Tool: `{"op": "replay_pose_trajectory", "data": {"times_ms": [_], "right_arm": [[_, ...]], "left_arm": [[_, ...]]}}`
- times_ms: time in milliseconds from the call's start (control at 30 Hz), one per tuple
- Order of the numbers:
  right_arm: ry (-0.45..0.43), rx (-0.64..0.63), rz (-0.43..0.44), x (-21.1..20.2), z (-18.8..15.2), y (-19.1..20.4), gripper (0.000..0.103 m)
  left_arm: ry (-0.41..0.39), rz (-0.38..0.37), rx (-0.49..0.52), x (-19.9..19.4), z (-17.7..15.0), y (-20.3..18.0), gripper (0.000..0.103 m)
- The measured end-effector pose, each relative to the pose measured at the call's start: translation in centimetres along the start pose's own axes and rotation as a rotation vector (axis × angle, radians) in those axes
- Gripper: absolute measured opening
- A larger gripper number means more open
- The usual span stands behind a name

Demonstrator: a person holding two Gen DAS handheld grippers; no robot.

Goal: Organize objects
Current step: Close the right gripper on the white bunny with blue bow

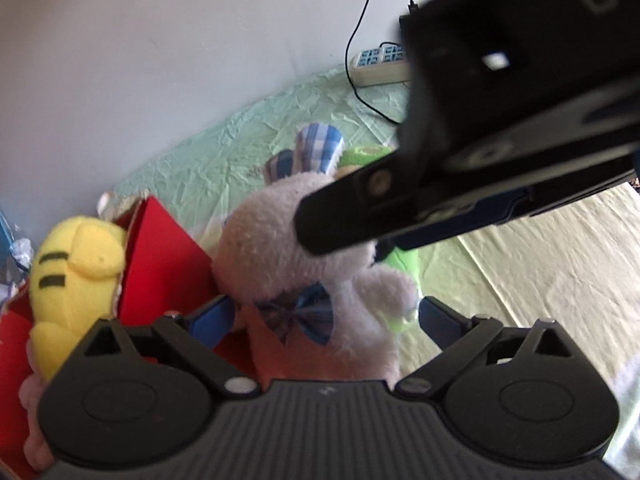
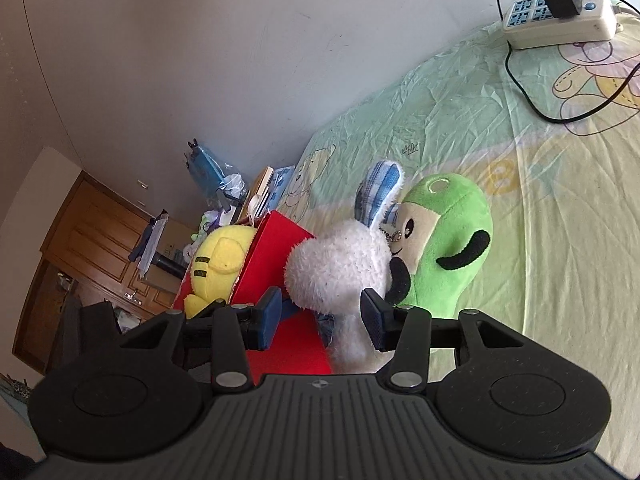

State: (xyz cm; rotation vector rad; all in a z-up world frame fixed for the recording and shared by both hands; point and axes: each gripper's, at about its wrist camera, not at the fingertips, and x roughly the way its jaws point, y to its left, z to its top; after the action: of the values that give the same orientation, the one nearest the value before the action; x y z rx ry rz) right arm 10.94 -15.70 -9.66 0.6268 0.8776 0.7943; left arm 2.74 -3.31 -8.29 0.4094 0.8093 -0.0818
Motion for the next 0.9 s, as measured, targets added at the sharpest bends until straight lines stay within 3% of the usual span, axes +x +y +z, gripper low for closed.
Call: {"op": "replay_pose_trajectory", "data": {"times_ms": [200,367,533,900], "right_arm": [[0.028,0.000,0.008,1.5,1.0,-0.6,0.050],[0.025,0.008,-0.030,2.1,1.4,-1.2,0.057],[0.024,0.043,-0.009,2.7,1.5,-1.8,0.058],[0.037,0.037,0.024,0.7,0.6,-1.2,0.049]], "left_arm": [[0.031,-0.027,0.014,2.3,0.1,-0.1,0.099],[0.018,-0.032,0.023,3.3,0.3,-0.4,0.100],[-0.001,-0.030,0.033,3.5,0.5,-0.7,0.098],[0.006,-0.085,-0.013,1.3,1.0,0.2,0.080]]}}
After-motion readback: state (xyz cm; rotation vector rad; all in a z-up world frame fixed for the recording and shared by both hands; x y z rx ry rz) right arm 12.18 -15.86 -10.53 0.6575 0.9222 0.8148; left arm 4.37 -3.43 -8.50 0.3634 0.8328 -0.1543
